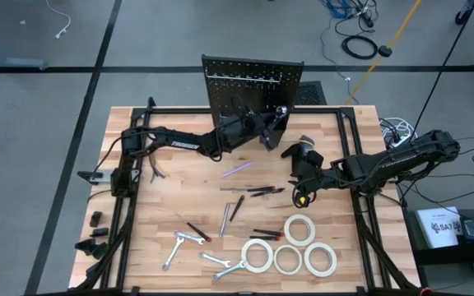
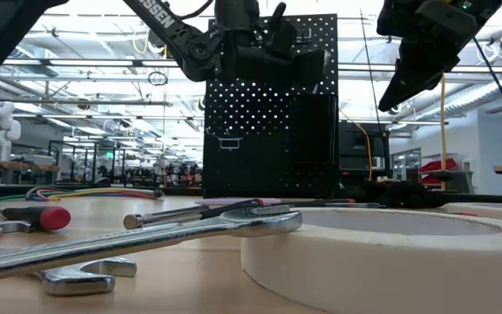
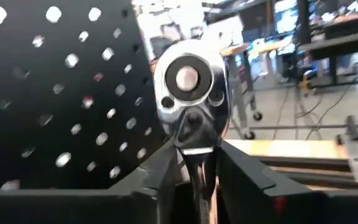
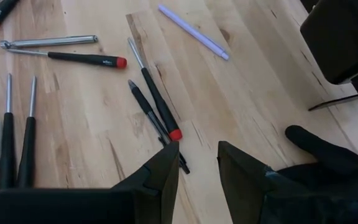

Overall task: Hang tools onto peg board
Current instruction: Put the black ratchet wrench into the black bin on the peg board

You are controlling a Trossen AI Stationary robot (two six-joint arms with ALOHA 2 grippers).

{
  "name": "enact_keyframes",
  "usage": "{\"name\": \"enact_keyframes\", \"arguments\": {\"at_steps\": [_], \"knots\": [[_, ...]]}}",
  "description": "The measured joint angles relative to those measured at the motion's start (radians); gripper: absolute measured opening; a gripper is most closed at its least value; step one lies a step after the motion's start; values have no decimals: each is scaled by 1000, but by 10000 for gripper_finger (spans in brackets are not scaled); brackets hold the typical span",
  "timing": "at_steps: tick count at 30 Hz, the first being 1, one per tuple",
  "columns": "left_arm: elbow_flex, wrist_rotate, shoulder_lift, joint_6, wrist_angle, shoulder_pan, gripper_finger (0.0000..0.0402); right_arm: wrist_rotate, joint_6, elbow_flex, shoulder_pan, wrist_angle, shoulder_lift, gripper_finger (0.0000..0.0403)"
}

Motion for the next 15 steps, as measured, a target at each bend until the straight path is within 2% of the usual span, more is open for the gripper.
{"name": "enact_keyframes", "arguments": {"at_steps": [8, 15], "knots": [[0, -32, -48, -7, -152, -1, 135, -5, 14, 0, 0, -1, 0, 105], [0, -33, -167, -8, -444, -1, 137, -8, 14, 0, 0, -10, 0, 105]]}}
